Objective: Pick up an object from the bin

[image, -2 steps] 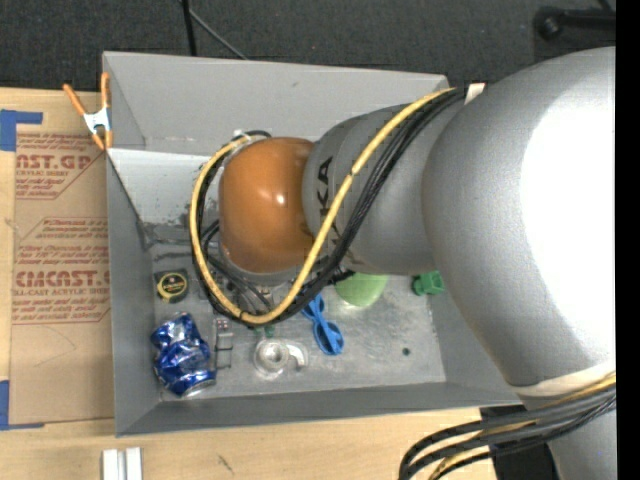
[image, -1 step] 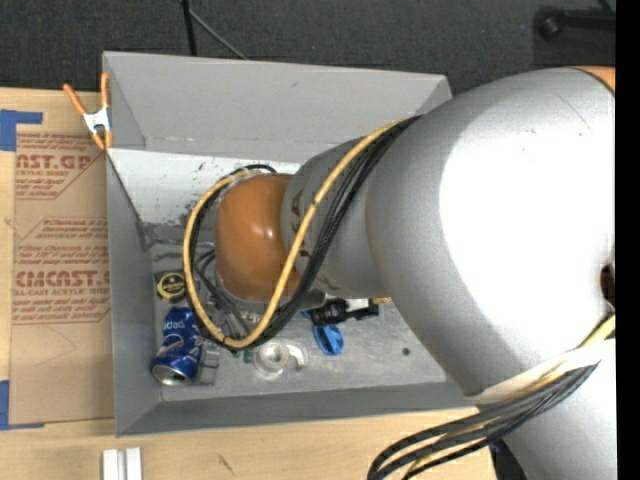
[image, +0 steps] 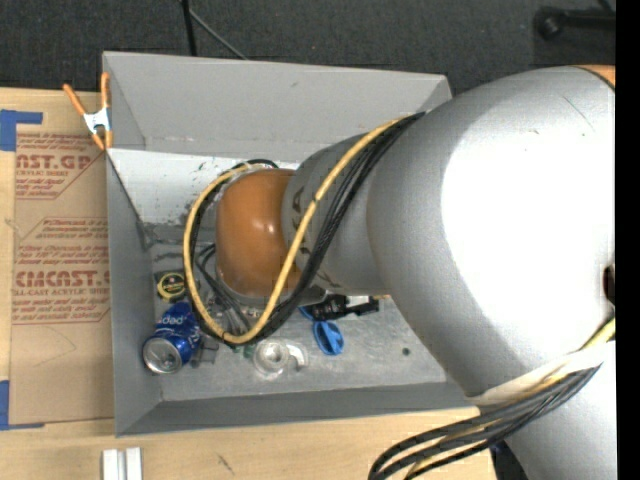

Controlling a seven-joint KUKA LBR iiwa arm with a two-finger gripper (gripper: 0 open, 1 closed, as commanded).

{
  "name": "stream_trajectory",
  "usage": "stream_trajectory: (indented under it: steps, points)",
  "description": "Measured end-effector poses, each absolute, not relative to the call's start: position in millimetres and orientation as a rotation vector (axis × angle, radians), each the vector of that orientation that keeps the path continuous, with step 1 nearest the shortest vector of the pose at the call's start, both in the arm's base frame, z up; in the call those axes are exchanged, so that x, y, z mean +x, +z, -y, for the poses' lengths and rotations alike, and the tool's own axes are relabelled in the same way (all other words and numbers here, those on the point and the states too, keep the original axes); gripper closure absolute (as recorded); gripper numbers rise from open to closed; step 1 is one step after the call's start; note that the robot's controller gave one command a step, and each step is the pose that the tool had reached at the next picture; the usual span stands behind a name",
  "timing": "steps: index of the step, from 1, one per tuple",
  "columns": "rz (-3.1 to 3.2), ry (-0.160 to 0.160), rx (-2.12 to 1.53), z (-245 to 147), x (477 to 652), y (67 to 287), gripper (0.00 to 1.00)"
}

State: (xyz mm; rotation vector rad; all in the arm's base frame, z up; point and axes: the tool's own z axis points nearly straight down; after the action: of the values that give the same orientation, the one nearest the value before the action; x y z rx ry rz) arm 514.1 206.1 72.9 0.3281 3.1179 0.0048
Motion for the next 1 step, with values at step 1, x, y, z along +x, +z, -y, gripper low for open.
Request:
stream_trajectory:
  steps: [1]
  points:
    - [-3.114,0.007,0.326,-188.6,568.2,215.5,1.00]
